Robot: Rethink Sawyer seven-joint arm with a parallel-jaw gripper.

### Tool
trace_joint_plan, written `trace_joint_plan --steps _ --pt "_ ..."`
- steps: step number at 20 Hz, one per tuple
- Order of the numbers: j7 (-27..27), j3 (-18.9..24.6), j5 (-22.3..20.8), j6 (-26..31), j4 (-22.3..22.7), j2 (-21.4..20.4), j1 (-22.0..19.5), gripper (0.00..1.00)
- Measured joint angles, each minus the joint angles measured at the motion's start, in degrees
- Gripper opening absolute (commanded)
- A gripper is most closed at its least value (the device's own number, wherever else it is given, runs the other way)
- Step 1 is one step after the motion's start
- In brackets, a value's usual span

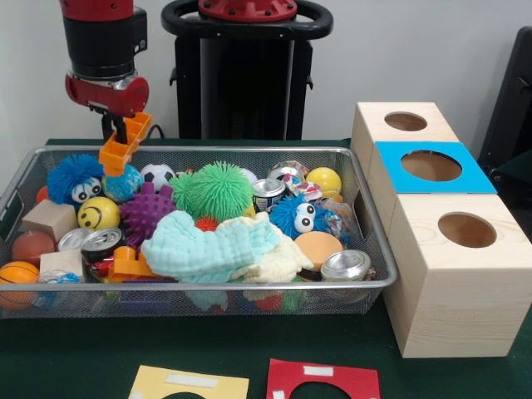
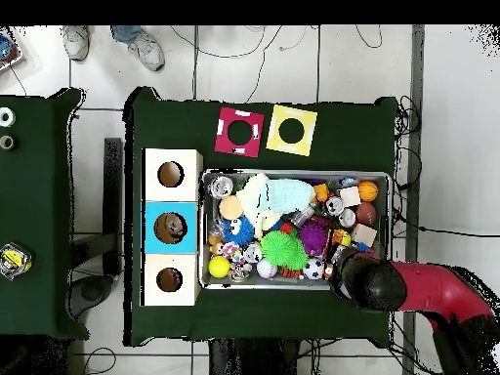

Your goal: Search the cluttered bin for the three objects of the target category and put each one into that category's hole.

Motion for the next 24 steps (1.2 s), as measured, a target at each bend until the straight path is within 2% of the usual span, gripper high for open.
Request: trace_joint_plan --steps 5,15,24 --pt "-0.2 2.4 -1.6 0.0 -0.3 2.0 -2.3 0.0" --pt "-0.8 5.5 -2.4 0.0 -1.5 3.6 -4.1 0.0" --pt "-3.6 8.6 -2.4 0.3 -4.7 4.7 -5.4 0.0"
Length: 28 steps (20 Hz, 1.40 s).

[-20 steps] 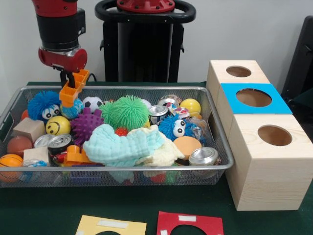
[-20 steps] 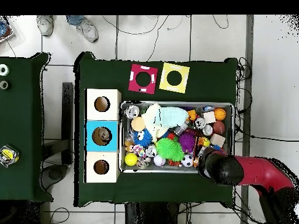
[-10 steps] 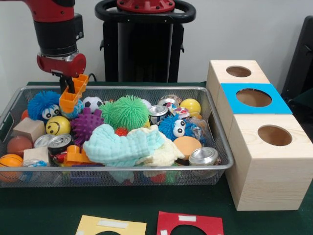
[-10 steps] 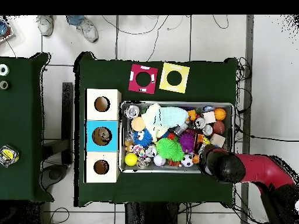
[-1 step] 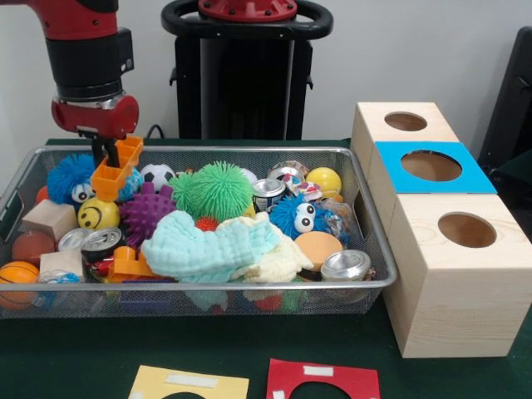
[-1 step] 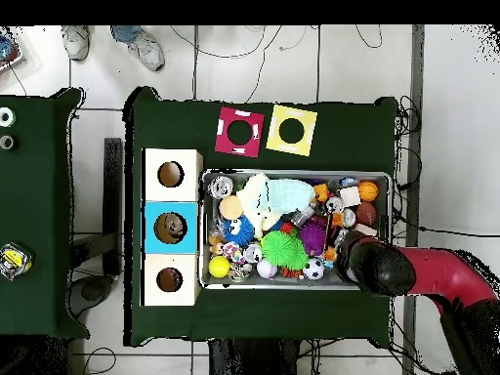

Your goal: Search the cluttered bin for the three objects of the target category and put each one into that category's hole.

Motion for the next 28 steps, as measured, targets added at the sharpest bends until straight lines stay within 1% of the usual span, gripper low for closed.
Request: trace_joint_plan --steps 3,9,13,14,22,28 --pt "-1.8 0.8 0.0 0.5 -1.3 0.2 -0.5 0.0" --pt "-7.5 2.4 0.0 3.3 -4.4 0.9 -1.7 0.0" --pt "-9.7 2.9 0.0 4.2 -5.7 1.2 -2.2 0.0" --pt "-10.7 2.9 0.0 4.3 -6.5 1.4 -2.4 1.0" --pt "-10.9 2.9 0.0 4.3 -6.9 1.4 -2.3 1.0" --pt "-10.9 2.9 0.2 4.3 -6.8 -0.3 -1.5 1.0"
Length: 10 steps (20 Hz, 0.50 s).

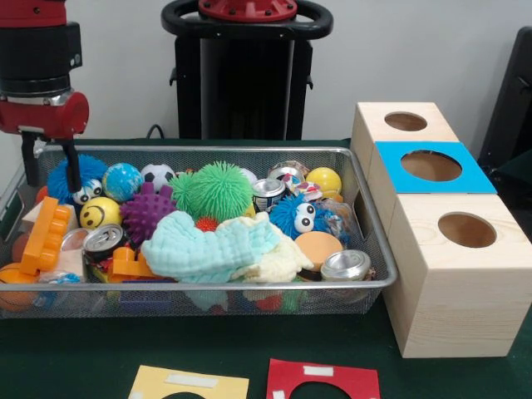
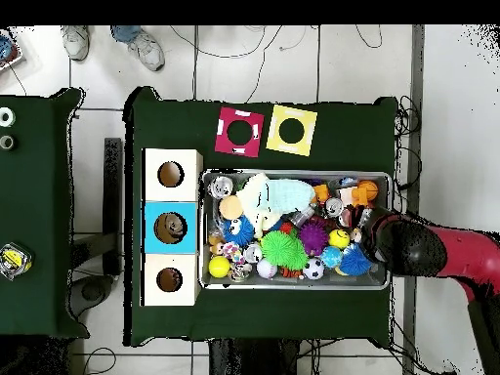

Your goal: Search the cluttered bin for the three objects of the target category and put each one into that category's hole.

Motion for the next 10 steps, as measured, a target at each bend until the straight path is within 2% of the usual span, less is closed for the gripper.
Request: trace_joint_plan --steps 7,10 --pt "0.0 0.0 1.8 0.0 0.9 -3.3 2.2 1.0" --pt "0.0 -0.4 3.8 0.0 2.1 -5.4 4.1 1.0"
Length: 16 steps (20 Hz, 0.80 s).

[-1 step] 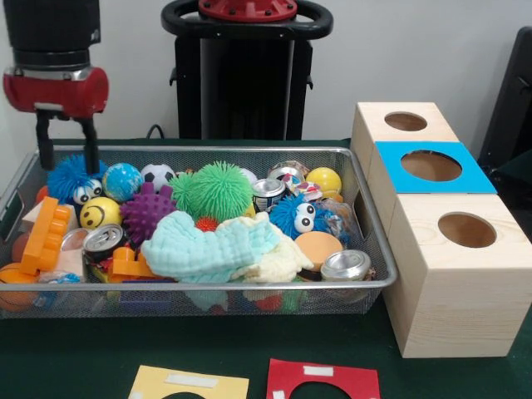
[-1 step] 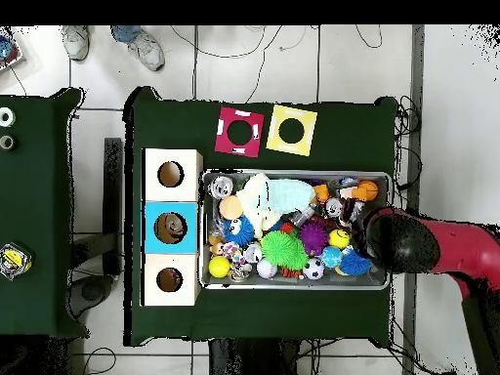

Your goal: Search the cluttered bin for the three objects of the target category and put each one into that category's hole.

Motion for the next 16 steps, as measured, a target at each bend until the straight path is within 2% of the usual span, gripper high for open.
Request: trace_joint_plan --steps 7,10,11,13,16 --pt "0.0 -2.1 4.7 0.0 1.9 -3.1 6.9 1.0" --pt "0.1 -3.7 6.0 -0.1 2.0 -3.2 10.1 1.0" --pt "0.5 -5.2 6.9 -0.6 2.0 -3.1 13.2 1.0" --pt "0.7 -5.6 7.1 -0.8 2.0 -3.1 14.1 1.0" --pt "1.7 -7.8 7.7 -2.6 2.0 -2.6 17.9 1.0"
